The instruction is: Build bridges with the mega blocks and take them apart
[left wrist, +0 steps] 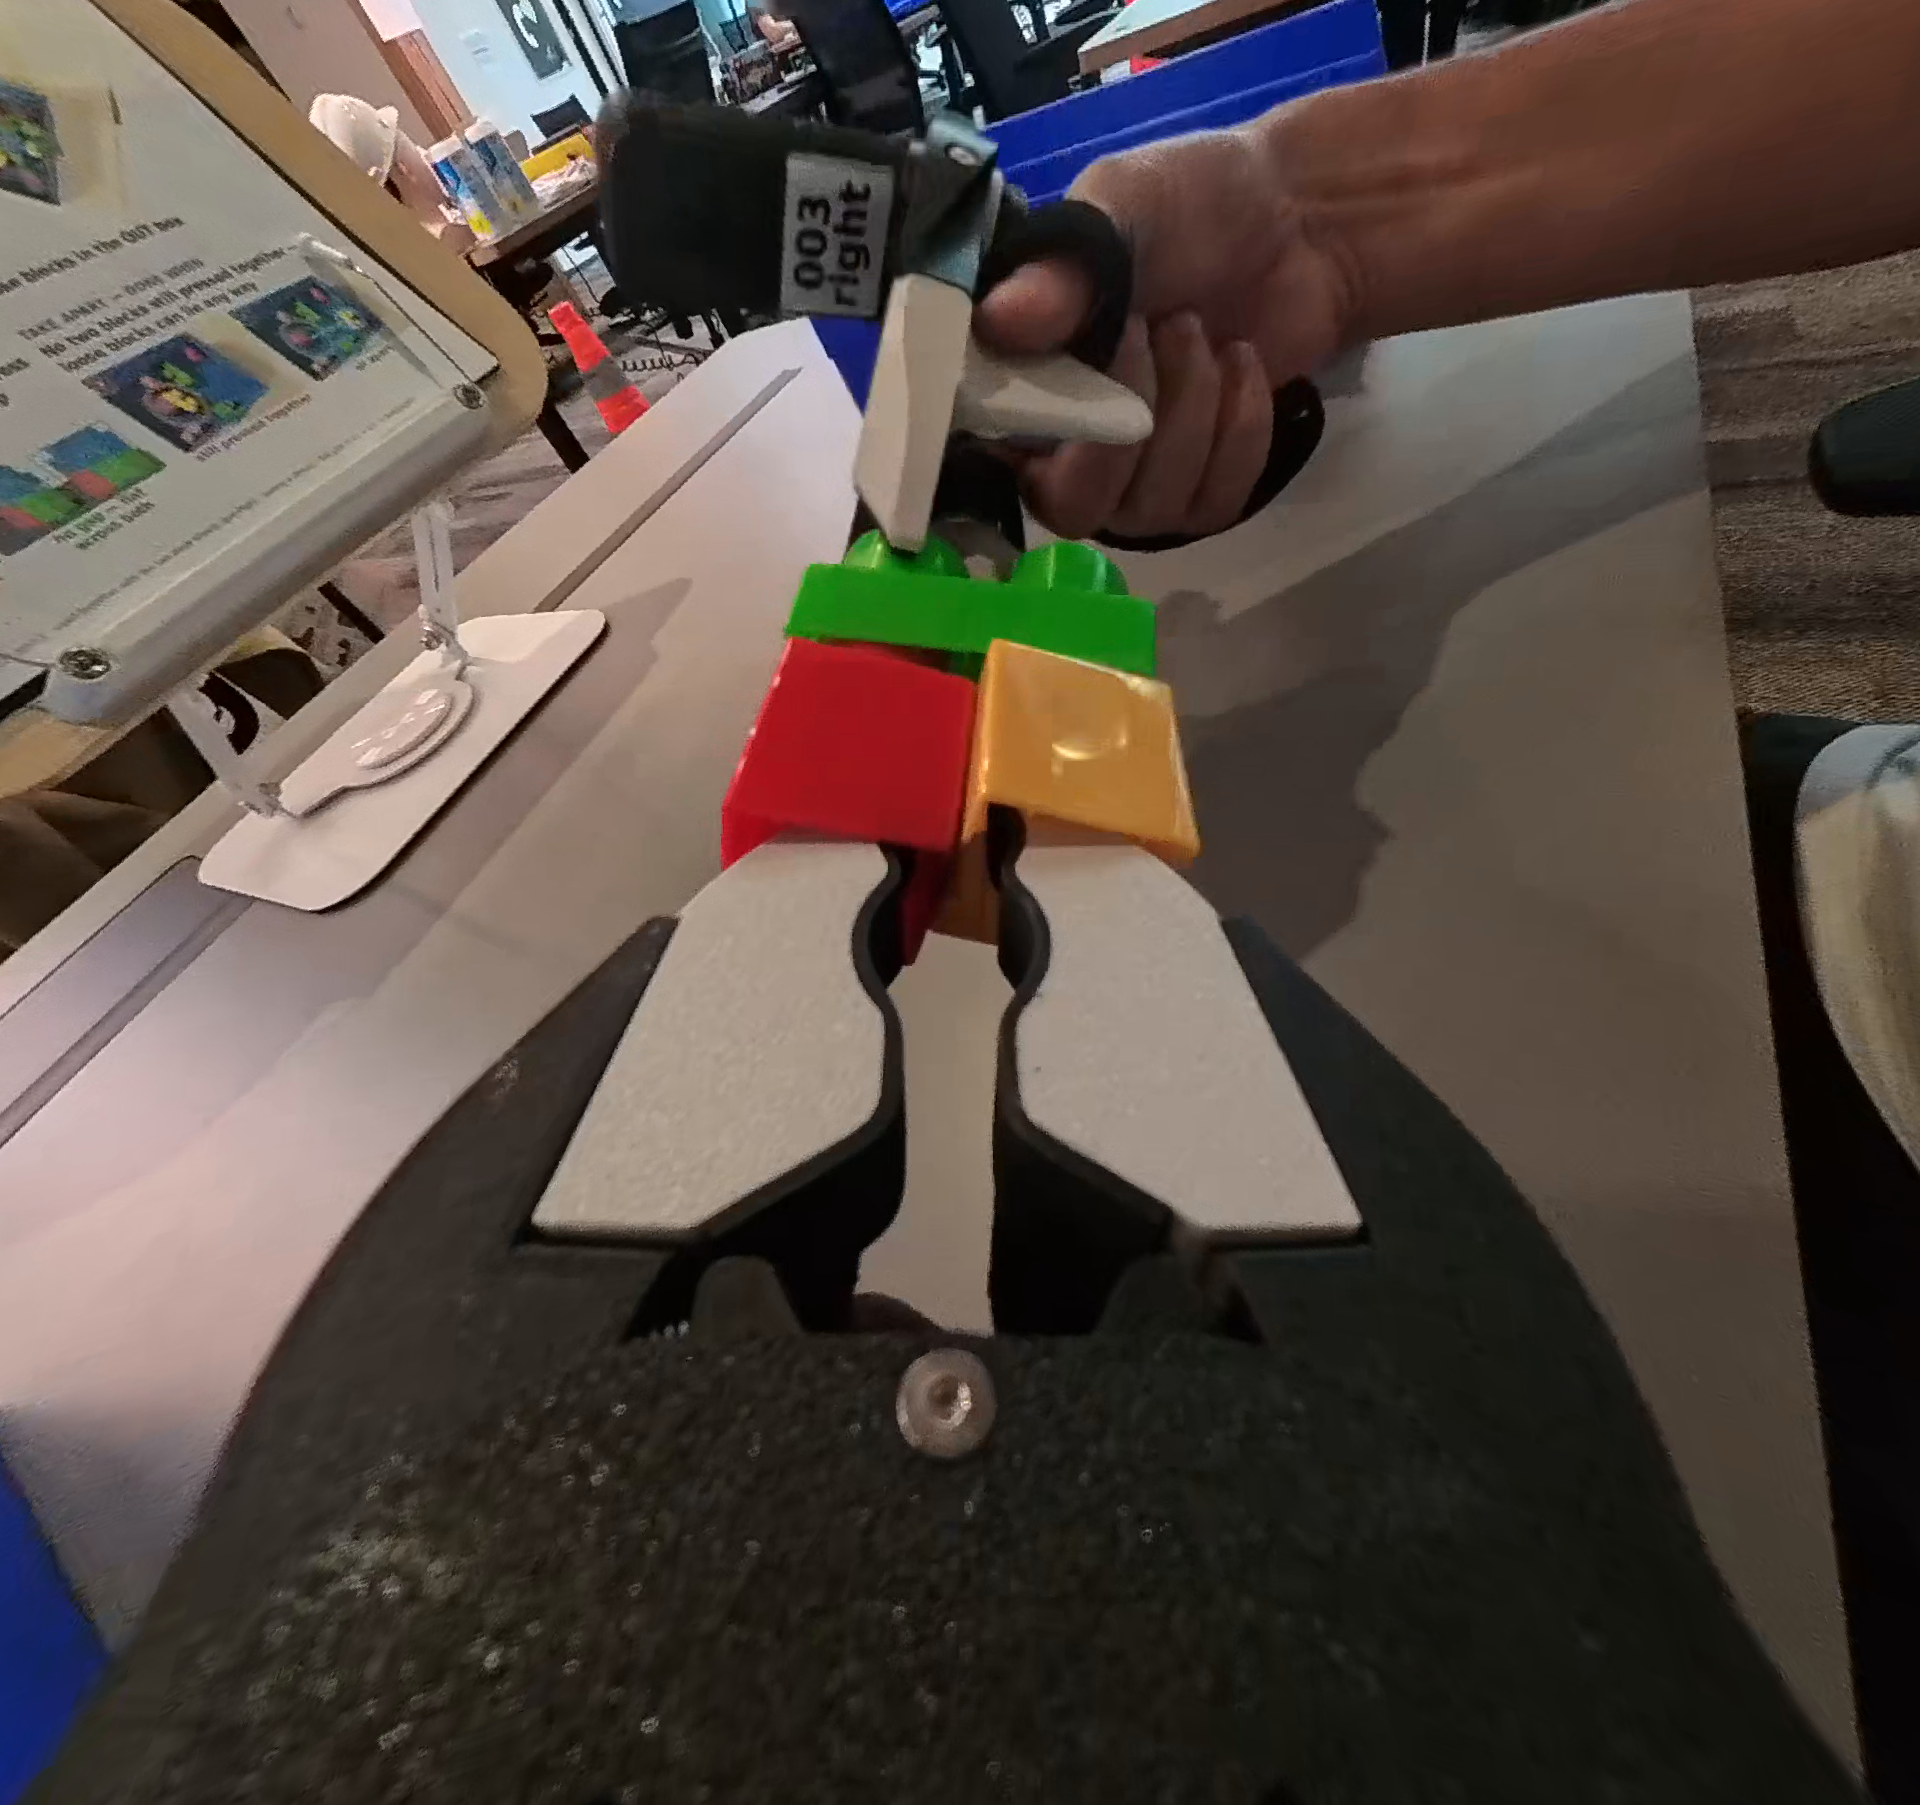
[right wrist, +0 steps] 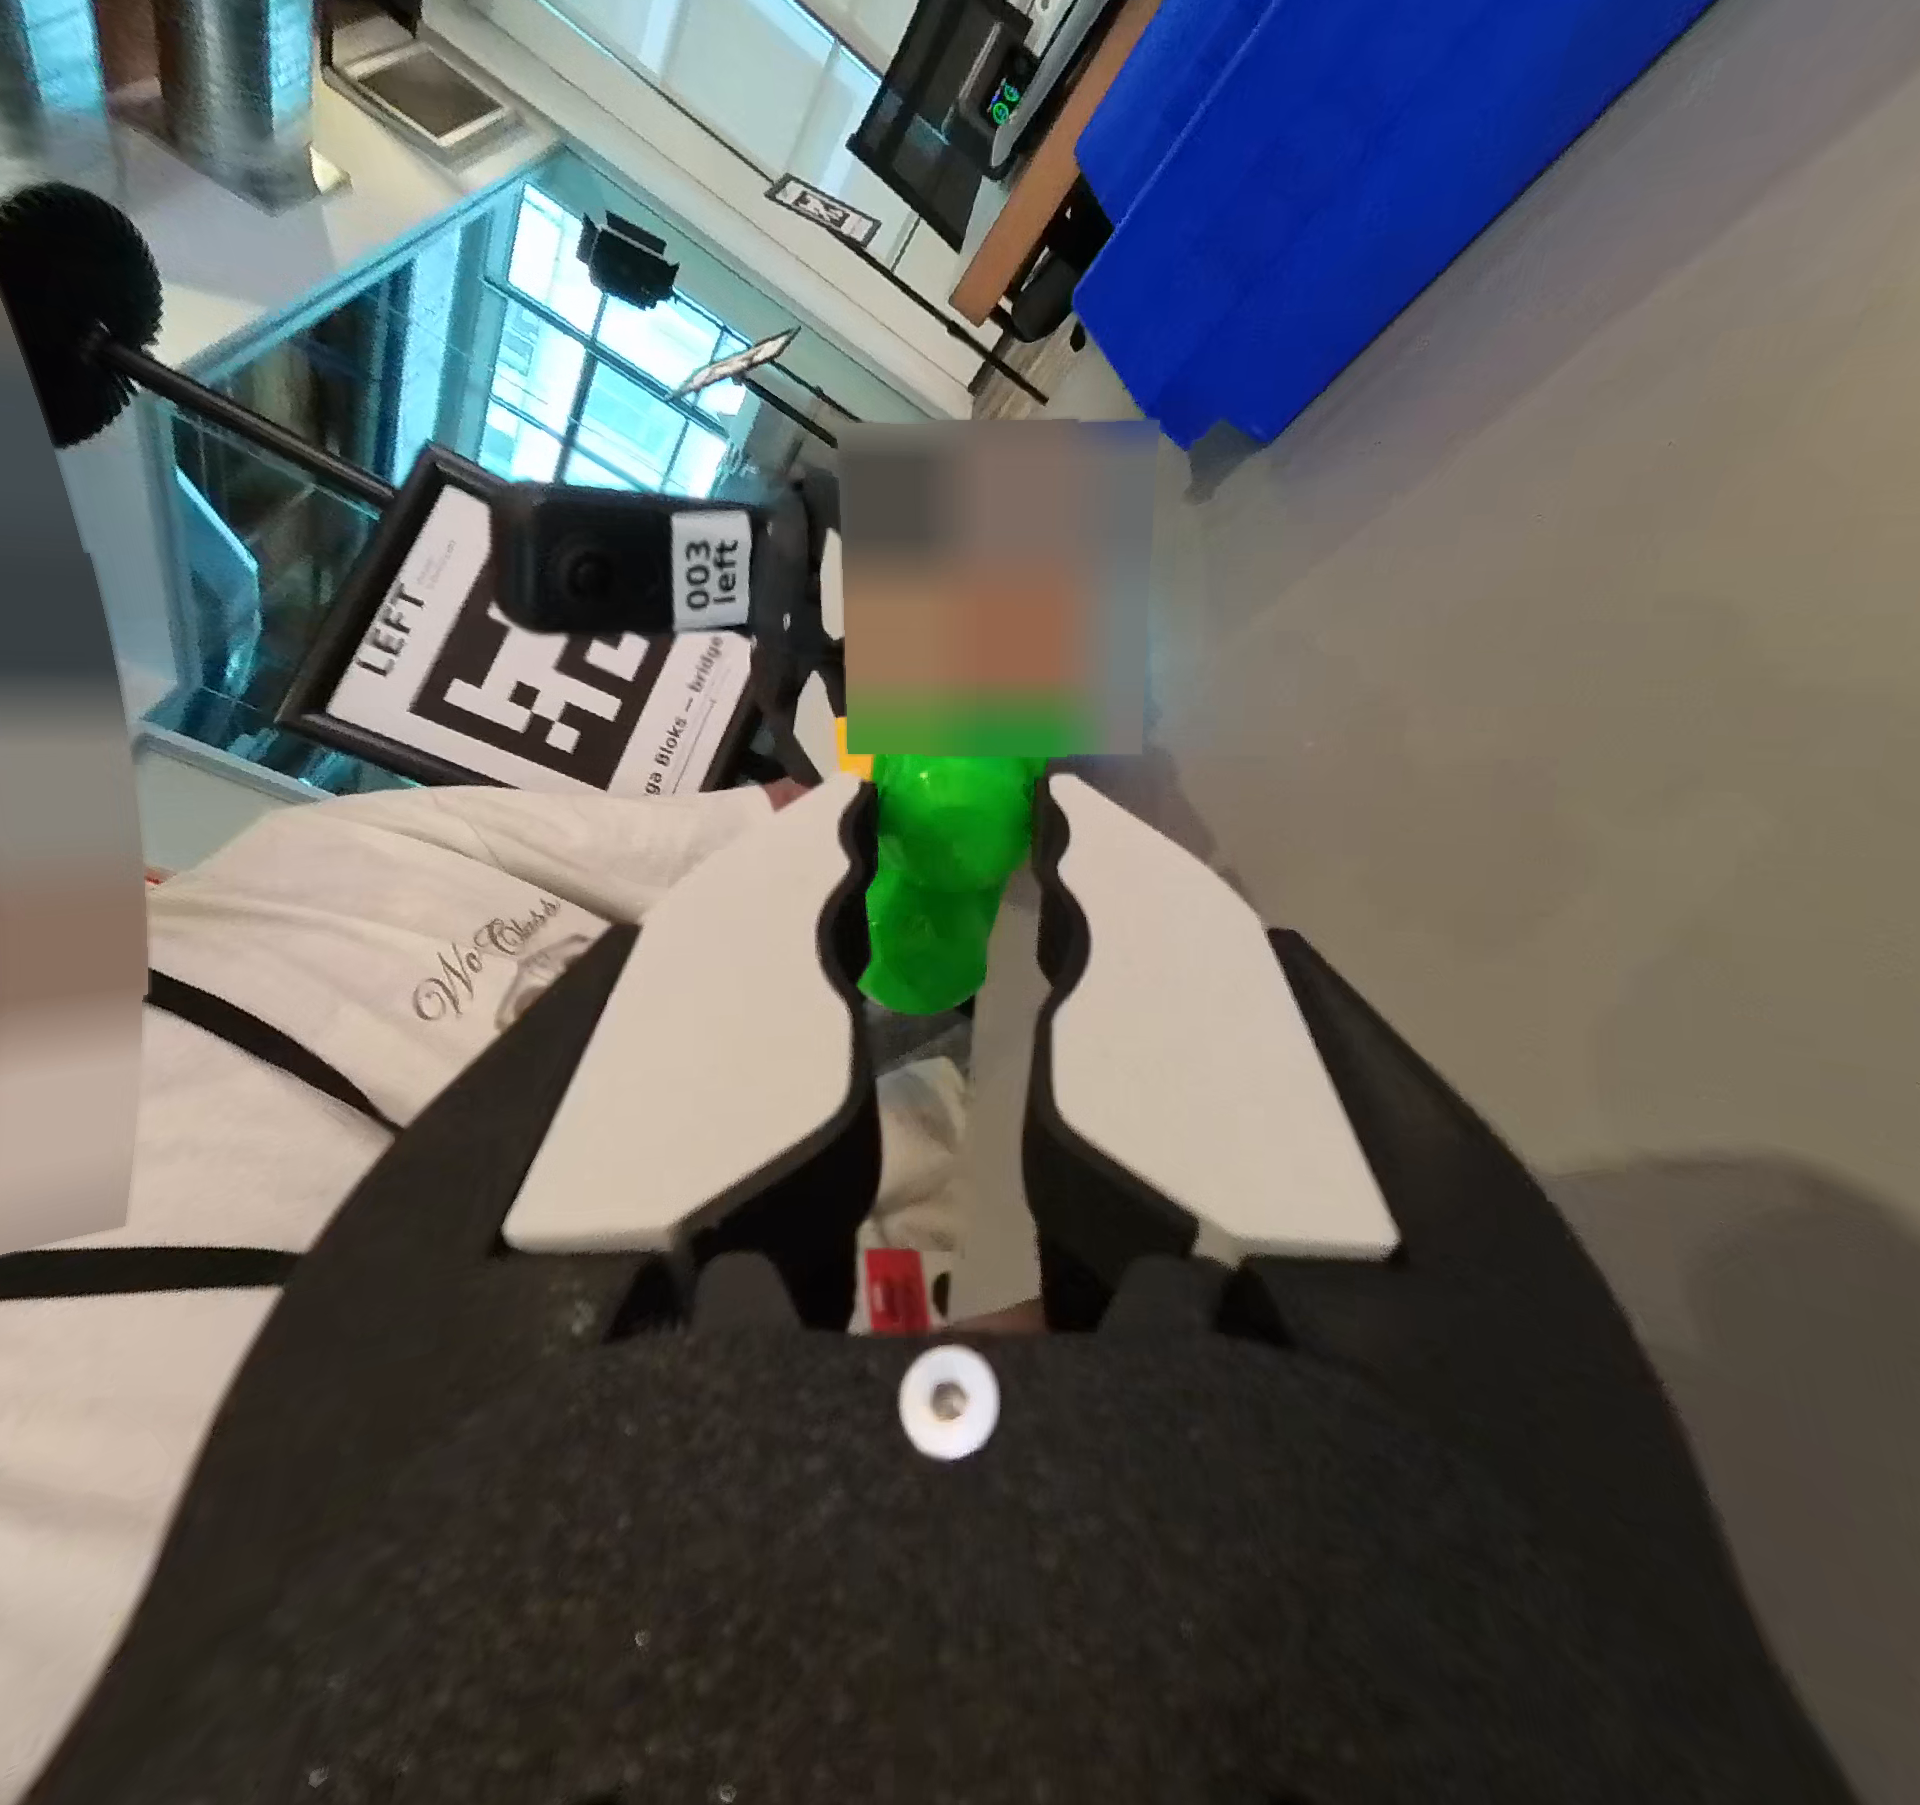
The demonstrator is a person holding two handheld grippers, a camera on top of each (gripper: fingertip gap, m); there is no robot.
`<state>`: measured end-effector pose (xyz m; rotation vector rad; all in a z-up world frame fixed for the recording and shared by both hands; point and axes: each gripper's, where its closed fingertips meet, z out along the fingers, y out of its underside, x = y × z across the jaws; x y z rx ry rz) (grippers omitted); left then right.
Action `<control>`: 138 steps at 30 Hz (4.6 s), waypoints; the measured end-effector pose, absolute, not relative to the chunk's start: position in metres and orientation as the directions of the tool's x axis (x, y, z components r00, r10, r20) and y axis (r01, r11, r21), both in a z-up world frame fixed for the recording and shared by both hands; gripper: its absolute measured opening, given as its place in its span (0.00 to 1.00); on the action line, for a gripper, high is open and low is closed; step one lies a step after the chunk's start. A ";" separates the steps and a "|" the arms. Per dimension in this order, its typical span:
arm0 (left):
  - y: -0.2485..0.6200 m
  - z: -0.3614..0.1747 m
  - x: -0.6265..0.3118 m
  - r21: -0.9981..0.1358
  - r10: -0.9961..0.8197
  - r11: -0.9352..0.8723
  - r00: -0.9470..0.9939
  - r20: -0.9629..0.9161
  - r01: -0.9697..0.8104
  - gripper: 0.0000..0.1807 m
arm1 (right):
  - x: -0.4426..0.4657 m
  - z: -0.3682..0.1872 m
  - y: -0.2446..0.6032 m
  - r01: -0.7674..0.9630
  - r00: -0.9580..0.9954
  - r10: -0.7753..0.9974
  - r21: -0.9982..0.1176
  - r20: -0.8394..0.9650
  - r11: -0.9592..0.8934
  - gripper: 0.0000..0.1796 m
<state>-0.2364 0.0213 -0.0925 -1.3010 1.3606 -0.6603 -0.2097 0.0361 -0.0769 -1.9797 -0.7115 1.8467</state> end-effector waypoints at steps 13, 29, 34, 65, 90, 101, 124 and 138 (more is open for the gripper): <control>0.023 -0.100 -0.232 -0.921 -0.951 0.191 0.169 -0.260 -0.339 0.07 | -0.213 -0.085 0.038 0.054 -0.002 0.629 -0.628 -0.777 -0.776 0.16; 0.030 -0.081 -0.237 -0.930 -0.930 0.226 0.220 -0.294 -0.288 0.07 | -0.210 -0.083 0.026 0.066 0.029 0.633 -0.631 -0.773 -0.773 0.32; 0.028 -0.088 -0.233 -0.928 -0.930 0.224 0.218 -0.295 -0.298 0.07 | -0.216 -0.086 0.015 0.089 0.022 0.621 -0.617 -0.784 -0.782 0.19; 0.019 -0.089 -0.237 -0.927 -0.932 0.187 0.241 -0.272 -0.326 0.02 | -0.208 -0.092 0.012 -0.124 -0.102 0.549 -0.537 -0.830 -0.834 0.18; 0.022 -0.062 -0.252 -0.977 -0.972 -0.213 0.103 0.211 -0.009 0.02 | -0.187 -0.050 0.017 0.173 0.340 0.940 -0.984 0.027 -0.034 0.29; 0.003 -0.064 -0.240 -0.902 -0.895 -0.431 -0.113 0.431 -0.020 0.02 | -0.211 -0.063 0.006 0.437 0.274 0.704 -0.737 0.656 0.516 0.21; 0.000 -0.060 -0.236 -0.853 -0.837 -0.521 -0.194 0.512 -0.004 0.03 | -0.215 -0.063 0.002 0.349 0.324 0.692 -0.761 0.645 0.547 0.18; 0.007 -0.064 -0.248 -0.971 -0.990 -0.143 0.043 0.137 -0.194 0.16 | -0.200 -0.056 0.011 0.058 0.274 0.960 -0.998 0.053 0.038 0.18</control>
